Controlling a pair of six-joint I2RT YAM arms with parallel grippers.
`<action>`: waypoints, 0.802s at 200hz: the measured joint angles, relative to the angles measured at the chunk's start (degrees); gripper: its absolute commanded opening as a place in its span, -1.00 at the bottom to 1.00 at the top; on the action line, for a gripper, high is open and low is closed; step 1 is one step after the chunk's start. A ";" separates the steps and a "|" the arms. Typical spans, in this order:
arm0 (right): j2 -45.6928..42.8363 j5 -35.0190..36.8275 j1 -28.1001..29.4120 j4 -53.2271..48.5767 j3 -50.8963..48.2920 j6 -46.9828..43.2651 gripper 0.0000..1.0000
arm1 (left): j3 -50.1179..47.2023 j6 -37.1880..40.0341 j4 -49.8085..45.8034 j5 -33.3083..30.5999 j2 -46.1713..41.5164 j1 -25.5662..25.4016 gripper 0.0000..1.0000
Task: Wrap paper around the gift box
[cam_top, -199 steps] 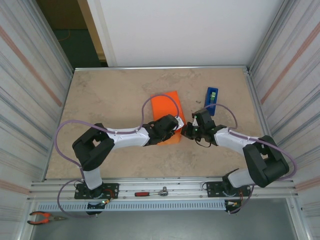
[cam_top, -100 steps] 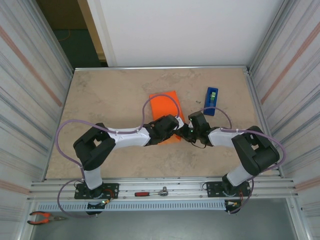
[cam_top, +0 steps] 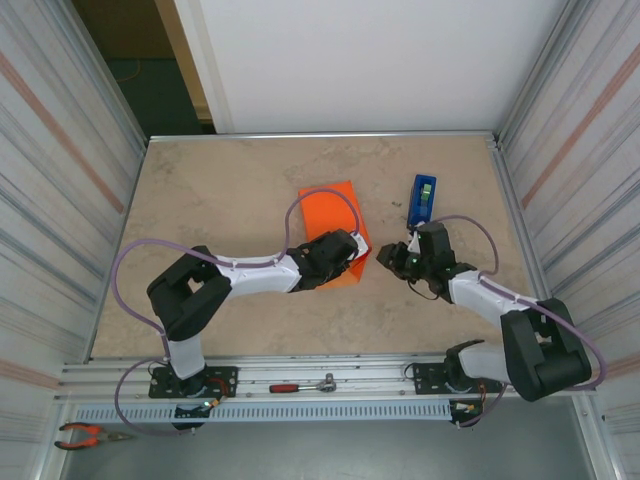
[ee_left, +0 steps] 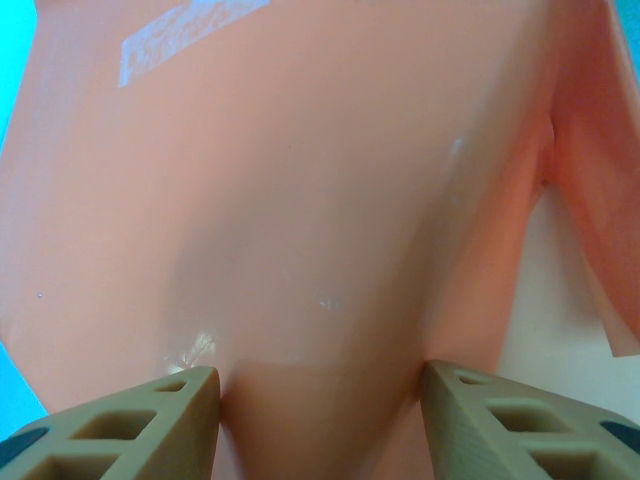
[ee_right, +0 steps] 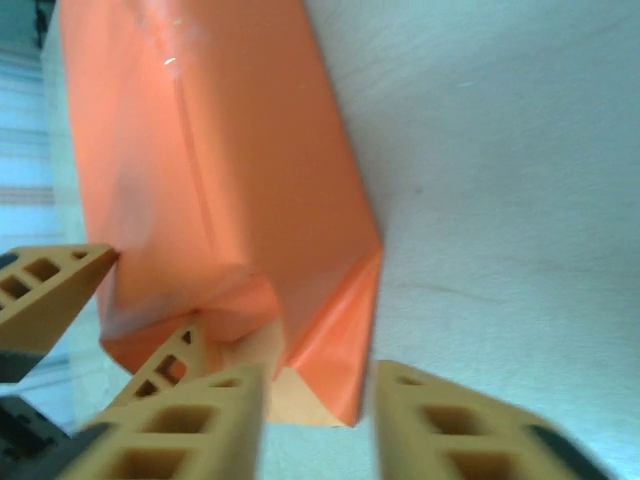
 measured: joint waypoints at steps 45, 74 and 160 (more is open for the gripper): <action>6.82 -0.61 -0.31 0.96 -0.02 -0.04 -1.00 | 0.00 0.02 0.00 0.00 0.00 0.00 0.08; 10.29 -0.57 0.28 1.49 0.61 -0.04 -1.00 | 0.00 0.02 0.00 0.02 0.00 0.00 0.08; 17.25 0.11 6.27 2.38 8.83 -0.02 -1.00 | 0.00 0.09 0.15 -0.11 0.13 -0.04 0.08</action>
